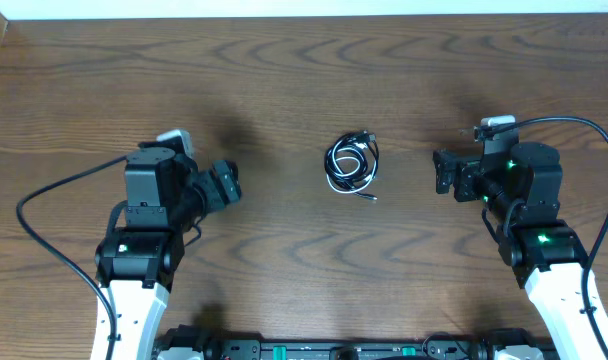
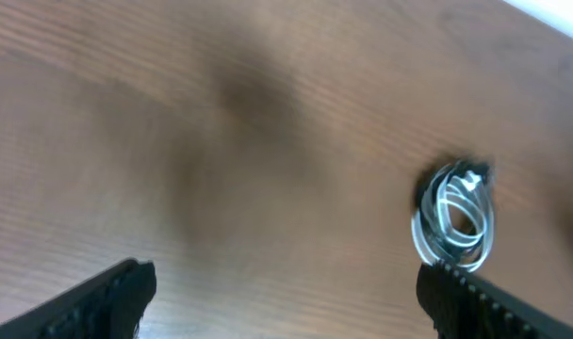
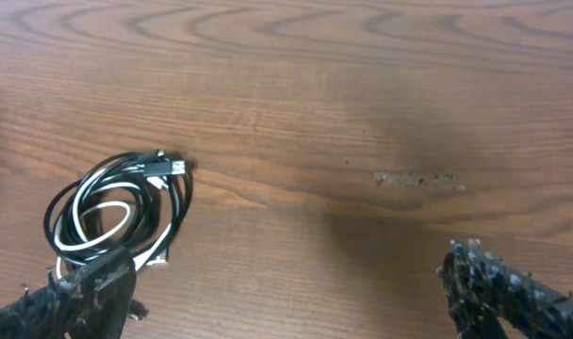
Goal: Untangle cables
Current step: 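Move both grippers toward the tangled black and white cables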
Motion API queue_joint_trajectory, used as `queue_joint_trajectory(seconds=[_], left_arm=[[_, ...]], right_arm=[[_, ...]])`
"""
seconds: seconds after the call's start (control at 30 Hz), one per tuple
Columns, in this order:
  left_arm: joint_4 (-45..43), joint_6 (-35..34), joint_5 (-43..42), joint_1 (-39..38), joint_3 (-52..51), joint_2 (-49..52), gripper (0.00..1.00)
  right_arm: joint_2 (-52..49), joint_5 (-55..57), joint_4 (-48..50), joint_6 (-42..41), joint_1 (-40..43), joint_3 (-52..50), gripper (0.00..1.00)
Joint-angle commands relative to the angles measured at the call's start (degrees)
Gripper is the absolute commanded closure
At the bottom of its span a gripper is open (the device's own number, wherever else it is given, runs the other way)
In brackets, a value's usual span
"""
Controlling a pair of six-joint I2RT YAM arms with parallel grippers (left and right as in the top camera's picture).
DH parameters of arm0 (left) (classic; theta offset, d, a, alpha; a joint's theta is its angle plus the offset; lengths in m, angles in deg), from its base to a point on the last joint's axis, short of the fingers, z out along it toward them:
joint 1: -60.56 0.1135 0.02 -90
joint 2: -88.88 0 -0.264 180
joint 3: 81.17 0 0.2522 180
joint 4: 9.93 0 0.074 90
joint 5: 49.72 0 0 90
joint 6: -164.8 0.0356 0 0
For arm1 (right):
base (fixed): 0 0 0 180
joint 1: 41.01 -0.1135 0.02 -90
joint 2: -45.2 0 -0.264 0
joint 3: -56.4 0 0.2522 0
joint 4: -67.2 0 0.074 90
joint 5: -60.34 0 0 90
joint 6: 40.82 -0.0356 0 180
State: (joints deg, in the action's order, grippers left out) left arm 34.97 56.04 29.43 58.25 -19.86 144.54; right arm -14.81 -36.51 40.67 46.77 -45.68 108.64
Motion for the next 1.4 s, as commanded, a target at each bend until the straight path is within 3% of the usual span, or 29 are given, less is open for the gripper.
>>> queue_joint_trajectory(seconds=[0.0,0.3,0.43,0.53,0.77,0.8,0.87,0.97,1.23,1.37], left_arm=[[-3.6,-2.9,-0.5,-0.1,2.4,1.6,0.07],[3.7,3.6,-0.4,-2.2,20.0,18.2,0.07],[9.2,3.7,6.9,-5.0,25.3,24.8,0.07],[11.1,0.6,6.6,-7.7,26.2,28.7,0.07],[4.4,0.6,3.1,-16.2,26.1,38.6,0.06],[2.0,0.4,-0.4,-17.5,26.1,40.9,0.07],[-0.9,0.4,-4.1,-18.8,26.1,43.4,0.12],[-3.7,0.4,-4.8,-20.4,26.1,46.9,0.27],[-4.9,-4.7,-5.2,-22.8,26.1,54.1,0.28],[-5.6,-5.0,-5.2,-24.1,26.1,57.5,0.30]], right_arm=[[0.4,-1.0,-0.3,-2.4,0.3,1.3,0.01],[-1.8,-0.8,-3.0,-7.0,0.3,1.7,0.01],[-4.3,1.0,-9.0,-7.0,0.3,5.3,0.01],[-7.9,2.3,-14.3,-7.0,0.3,10.3,0.01],[-11.5,2.2,-13.6,-7.9,0.3,13.3,0.01],[-11.5,2.1,-13.2,-7.9,0.3,13.3,0.01],[-11.5,2.2,-13.2,-7.8,0.3,13.3,0.01],[-11.5,2.2,-13.2,-7.9,0.3,13.3,0.01],[-11.5,2.2,-13.1,-7.9,0.3,13.3,0.01],[-11.6,2.2,-13.1,-7.9,0.3,13.2,0.15]])
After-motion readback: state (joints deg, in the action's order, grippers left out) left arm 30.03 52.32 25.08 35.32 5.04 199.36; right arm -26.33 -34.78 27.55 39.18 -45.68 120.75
